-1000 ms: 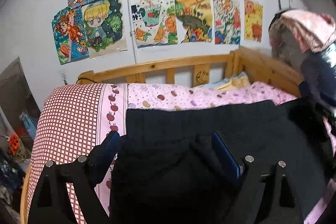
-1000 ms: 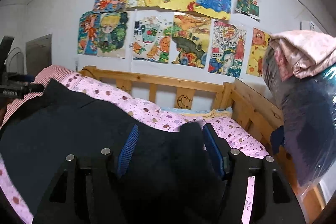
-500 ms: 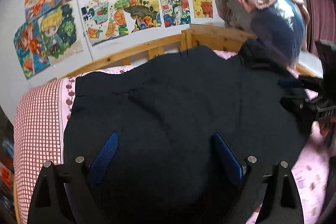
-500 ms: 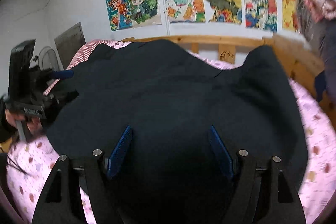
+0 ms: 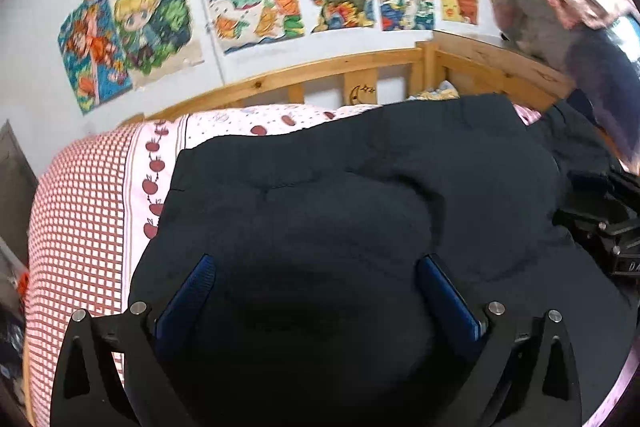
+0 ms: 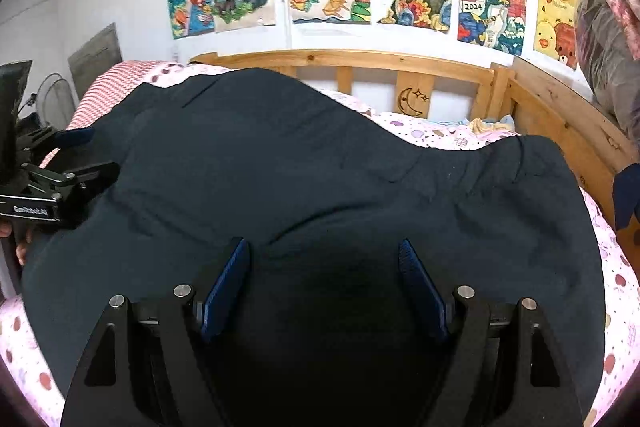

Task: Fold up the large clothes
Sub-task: 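Lay the folded hem down on the jacket with both tools and open them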

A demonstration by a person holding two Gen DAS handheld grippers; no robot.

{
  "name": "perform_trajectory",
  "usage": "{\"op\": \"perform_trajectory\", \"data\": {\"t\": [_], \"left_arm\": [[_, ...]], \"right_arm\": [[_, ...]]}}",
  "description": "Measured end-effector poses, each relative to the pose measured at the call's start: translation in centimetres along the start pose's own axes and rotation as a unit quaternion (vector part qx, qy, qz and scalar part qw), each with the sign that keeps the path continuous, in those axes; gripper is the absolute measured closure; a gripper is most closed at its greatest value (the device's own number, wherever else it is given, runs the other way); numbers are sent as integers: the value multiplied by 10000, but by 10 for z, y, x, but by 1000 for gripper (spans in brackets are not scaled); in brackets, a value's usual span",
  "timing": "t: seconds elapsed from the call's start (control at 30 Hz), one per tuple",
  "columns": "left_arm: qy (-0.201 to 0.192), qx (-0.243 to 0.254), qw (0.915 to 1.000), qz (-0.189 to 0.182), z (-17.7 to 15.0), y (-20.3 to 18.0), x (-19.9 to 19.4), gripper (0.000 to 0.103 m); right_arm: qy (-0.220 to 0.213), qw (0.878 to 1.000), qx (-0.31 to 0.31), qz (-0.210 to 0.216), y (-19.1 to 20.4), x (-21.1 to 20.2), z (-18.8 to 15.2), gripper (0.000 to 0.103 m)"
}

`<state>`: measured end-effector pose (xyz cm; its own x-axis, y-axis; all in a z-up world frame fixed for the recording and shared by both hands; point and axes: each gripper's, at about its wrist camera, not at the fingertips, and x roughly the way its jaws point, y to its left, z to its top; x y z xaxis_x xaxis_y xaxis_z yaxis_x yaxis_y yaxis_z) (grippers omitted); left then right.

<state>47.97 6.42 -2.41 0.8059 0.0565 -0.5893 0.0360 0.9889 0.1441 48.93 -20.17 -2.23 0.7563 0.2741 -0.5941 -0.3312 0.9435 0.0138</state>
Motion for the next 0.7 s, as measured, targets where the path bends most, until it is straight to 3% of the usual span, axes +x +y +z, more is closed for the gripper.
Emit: {"op": "perform_trajectory", "data": {"t": [0.33,0.53,0.7], "left_arm": [[197,-635,9978,50,22,28,35,0],[685,-975,9926,-228,19,40,70,0],[805,-1146,9894,-380,15,45,85,0]], "right_arm": [[168,9975,337,-602,-26,41,28,29],[306,9963,651,-461,-39,70,25,28],[347,9954,859,-243,-47,89,17,26]]}}
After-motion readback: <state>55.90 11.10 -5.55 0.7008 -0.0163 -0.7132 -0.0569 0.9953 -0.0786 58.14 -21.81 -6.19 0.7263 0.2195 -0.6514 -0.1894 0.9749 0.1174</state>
